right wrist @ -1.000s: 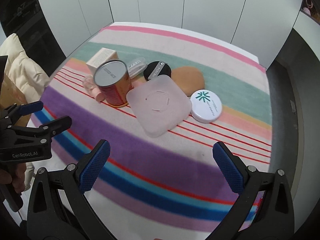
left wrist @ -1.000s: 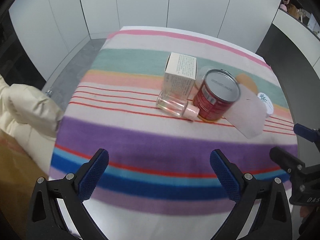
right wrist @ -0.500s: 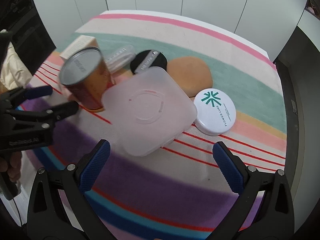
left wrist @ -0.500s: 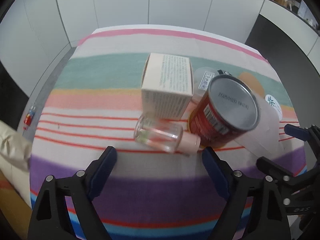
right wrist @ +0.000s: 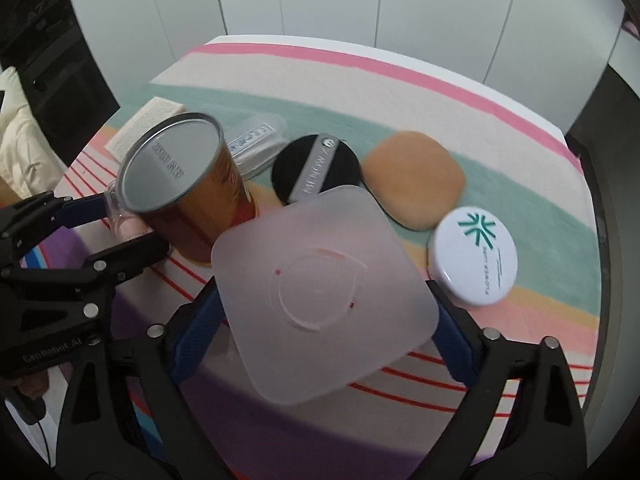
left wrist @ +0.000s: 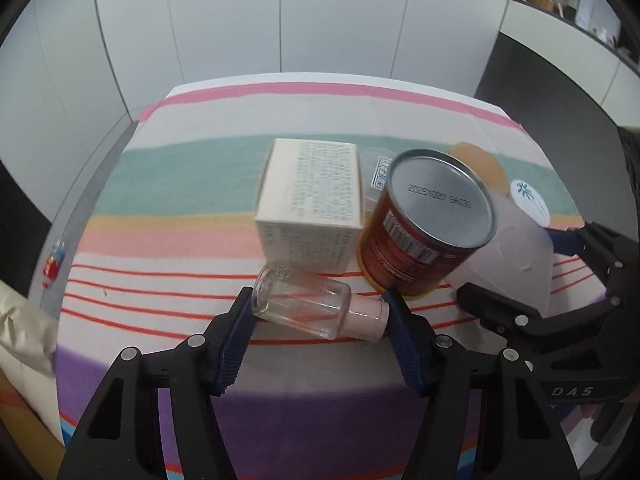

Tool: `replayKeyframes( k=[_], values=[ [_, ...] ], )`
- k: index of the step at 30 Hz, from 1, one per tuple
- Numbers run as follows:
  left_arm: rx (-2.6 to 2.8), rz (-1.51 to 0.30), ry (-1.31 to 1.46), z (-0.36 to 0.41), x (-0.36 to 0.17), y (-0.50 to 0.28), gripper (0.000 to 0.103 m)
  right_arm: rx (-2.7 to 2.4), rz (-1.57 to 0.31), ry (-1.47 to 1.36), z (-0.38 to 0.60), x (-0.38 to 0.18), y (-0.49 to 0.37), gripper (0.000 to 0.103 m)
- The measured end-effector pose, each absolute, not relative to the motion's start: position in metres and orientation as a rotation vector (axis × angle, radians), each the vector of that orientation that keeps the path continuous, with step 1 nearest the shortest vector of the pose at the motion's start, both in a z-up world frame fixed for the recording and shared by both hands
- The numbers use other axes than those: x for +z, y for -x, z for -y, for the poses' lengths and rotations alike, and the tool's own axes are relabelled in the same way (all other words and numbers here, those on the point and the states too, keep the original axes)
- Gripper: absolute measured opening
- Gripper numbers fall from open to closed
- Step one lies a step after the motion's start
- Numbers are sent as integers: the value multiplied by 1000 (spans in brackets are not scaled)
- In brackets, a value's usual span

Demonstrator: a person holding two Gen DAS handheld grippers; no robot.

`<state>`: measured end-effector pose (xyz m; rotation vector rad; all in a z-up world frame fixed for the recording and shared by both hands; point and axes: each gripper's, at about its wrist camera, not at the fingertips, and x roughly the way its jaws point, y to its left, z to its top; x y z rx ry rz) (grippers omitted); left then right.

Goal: Organize objects
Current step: 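Reach the left tool to the glass perfume bottle while the right tool reaches the frosted lid, then close the left tool on the perfume bottle while the right tool grips the frosted lid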

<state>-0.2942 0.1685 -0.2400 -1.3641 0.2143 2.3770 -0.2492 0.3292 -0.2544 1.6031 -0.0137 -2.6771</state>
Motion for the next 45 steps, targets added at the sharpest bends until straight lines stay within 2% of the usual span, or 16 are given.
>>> replayKeyframes(
  k=[5,12,19,31,45],
  values=[
    [2394,-164,1407,-160,-238,288,65,-2683,122,-1611,-331,-246,238,91],
    [2410,-142,1427,-149,-220,268,65,-2696,119,-1593,-329,-225,217,91],
    [2454,-161,1390,-143,-182,241,65,-2729,79,-1560,-323,-185,197,91],
    [2523,-96,1356,-127,-106,204,65,-2799,62,-1490,-308,-102,169,91],
    [2583,-2,1263,-94,-24,129,65,-2902,21,-1342,-275,-6,95,91]
  ],
)
